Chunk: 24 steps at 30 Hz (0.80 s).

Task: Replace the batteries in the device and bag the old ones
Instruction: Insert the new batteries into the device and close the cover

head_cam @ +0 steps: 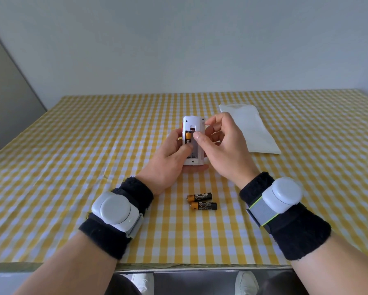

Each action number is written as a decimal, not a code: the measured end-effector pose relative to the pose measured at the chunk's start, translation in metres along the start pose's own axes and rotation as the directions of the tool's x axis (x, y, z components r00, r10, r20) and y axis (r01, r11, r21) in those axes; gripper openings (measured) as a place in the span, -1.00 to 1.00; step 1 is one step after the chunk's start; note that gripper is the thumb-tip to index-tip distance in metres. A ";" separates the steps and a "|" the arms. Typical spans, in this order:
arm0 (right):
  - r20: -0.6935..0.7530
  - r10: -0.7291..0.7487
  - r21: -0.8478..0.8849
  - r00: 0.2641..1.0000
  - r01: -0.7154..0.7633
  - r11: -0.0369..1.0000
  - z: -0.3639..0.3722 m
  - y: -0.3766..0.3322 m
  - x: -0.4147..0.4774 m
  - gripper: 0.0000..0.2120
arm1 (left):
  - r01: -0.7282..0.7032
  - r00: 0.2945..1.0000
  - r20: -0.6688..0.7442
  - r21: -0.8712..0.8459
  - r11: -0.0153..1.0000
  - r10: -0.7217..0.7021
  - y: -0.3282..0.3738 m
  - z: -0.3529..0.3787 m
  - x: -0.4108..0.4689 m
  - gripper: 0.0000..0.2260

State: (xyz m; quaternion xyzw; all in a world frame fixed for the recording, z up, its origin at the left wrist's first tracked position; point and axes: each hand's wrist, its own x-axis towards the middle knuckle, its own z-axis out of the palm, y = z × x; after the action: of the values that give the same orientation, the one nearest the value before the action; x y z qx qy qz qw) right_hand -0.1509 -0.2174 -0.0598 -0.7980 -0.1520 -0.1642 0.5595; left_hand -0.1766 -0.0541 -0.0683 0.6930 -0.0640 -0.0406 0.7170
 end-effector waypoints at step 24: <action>-0.077 -0.353 -0.351 0.933 0.306 0.885 0.007 0.000 0.001 -0.72 | 0.050 0.996 -0.072 -0.064 0.997 -0.055 0.010 0.006 -0.002 -0.81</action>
State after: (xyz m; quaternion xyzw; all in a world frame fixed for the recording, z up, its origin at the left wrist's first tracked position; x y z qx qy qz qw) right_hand -0.1499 -0.2108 -0.0616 -0.8302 -0.2163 -0.3351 0.3894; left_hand -0.1801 -0.0593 -0.0585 0.6729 -0.0182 -0.0359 0.7386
